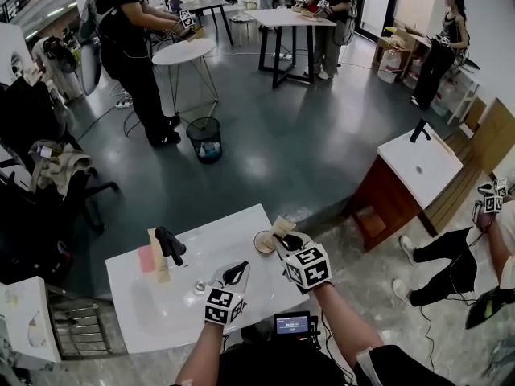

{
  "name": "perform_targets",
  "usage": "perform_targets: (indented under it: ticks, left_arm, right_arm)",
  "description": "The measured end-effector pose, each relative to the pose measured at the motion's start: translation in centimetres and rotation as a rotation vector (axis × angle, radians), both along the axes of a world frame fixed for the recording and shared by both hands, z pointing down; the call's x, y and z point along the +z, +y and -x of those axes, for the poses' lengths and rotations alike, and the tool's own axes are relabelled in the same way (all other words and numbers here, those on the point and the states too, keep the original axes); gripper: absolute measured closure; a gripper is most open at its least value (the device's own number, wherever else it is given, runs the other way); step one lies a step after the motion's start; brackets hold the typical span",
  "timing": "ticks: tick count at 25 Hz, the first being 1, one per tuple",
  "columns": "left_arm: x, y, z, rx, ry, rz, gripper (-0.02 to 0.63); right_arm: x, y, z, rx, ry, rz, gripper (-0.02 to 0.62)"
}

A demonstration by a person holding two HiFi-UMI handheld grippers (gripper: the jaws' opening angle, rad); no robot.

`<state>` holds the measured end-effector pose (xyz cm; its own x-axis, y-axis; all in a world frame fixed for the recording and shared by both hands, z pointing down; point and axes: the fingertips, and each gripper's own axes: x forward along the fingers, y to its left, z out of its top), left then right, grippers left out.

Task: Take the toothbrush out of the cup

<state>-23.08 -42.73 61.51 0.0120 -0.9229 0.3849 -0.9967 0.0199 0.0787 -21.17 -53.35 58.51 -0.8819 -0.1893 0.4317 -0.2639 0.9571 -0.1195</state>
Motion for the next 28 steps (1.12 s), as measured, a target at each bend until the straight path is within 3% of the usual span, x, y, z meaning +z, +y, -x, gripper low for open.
perform_targets:
  ticks: [13,28]
  left_arm:
    - [-0.7,0.2,-1.3,0.051,-0.012,-0.020,0.597]
    - [0.4,-0.2,-2.5,0.091,-0.014,0.004,0.597]
  right_arm:
    - [-4.0,-0.3,-2.6,0.074,-0.080,-0.031,0.549]
    - [-0.6,1.0,-7.1,0.129,-0.002,0.012,0.549]
